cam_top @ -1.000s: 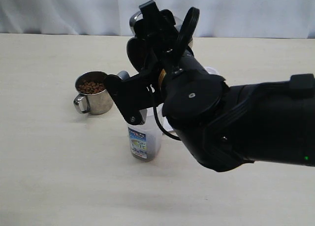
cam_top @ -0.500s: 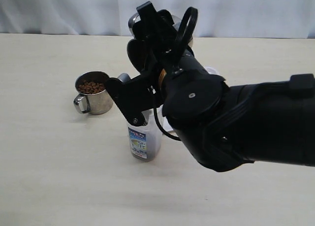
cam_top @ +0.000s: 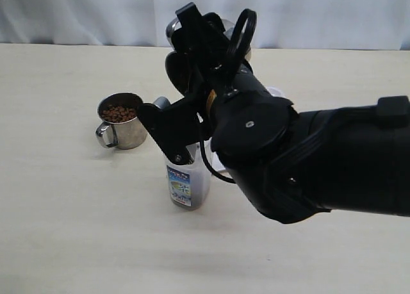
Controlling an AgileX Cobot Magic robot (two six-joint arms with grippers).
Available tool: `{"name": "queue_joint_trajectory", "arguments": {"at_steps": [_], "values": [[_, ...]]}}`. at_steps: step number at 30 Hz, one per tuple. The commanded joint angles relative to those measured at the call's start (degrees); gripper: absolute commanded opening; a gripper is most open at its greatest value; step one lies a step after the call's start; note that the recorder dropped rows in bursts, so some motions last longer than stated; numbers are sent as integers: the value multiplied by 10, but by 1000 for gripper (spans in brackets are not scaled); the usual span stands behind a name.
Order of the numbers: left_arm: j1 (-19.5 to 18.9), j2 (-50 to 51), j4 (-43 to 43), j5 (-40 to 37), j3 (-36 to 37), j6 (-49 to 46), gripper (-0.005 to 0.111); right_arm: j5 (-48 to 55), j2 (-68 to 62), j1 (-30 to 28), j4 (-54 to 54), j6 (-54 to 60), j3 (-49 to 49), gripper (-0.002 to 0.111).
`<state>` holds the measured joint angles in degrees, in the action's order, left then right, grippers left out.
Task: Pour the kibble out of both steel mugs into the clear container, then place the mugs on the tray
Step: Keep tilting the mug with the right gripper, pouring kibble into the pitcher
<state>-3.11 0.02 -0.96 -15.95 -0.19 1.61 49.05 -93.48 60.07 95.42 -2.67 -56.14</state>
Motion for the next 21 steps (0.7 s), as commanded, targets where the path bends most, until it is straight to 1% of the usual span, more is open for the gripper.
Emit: {"name": "queue_joint_trajectory", "arguments": {"at_steps": [1, 21], "values": [[5, 0, 1, 2, 2, 2, 0, 12, 2, -3, 32, 5, -2, 4], [5, 0, 1, 1, 2, 2, 0, 12, 2, -3, 31, 47, -2, 4]]}}
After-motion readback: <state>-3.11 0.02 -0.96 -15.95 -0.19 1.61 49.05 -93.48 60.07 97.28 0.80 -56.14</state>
